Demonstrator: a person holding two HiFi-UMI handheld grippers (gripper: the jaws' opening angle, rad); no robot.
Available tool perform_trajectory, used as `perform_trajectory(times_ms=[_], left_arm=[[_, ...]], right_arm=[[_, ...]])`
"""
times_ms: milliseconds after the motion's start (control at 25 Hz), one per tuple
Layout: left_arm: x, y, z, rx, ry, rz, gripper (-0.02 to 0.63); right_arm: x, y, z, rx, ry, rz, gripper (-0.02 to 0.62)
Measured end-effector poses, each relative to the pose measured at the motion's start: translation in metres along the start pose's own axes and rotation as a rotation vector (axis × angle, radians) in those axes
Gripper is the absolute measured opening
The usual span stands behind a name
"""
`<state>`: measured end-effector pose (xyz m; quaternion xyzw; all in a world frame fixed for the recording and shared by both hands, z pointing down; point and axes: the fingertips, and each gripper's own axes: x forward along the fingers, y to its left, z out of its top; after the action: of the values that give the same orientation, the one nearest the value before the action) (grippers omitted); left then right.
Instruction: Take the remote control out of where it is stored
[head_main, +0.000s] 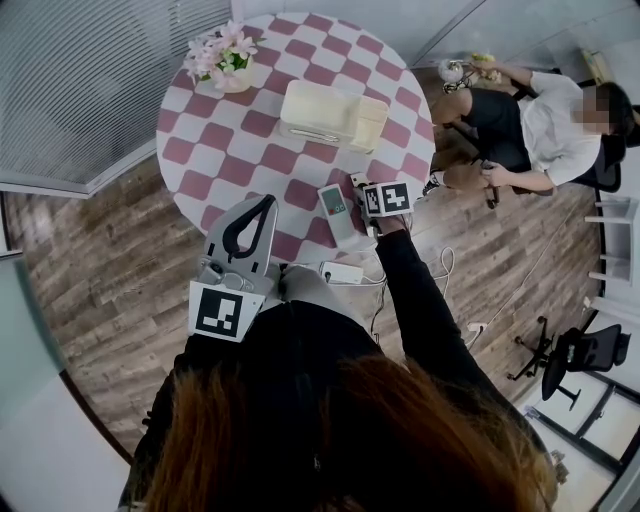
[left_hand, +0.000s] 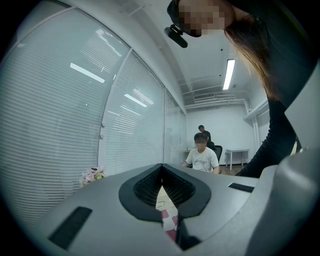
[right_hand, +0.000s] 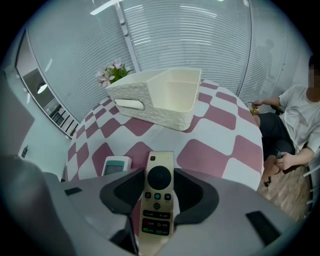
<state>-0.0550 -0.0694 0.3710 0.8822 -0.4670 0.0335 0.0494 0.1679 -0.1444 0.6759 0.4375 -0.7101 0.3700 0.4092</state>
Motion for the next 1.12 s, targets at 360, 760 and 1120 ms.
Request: perform_trajectory(times_ms=[360, 760, 1120], left_arm=[[0.001, -0.005, -0.001, 0.008, -0.004, -0.008, 0.009], [0.000, -0.008, 0.000, 0.009, -0.003, -0.016, 0.009], [0.000, -0.011, 0.000, 0.020, 0.003, -0.027, 0.009]], right_arm=[[-0.011, -0.004, 0.010, 0.026, -0.092, 0.026, 0.189], [-0.029, 0.001, 0.019, 0.045, -0.230, 0.037, 0.021], [-0.058, 0.012, 0.044, 0.029, -0.517, 0.071, 0.015]])
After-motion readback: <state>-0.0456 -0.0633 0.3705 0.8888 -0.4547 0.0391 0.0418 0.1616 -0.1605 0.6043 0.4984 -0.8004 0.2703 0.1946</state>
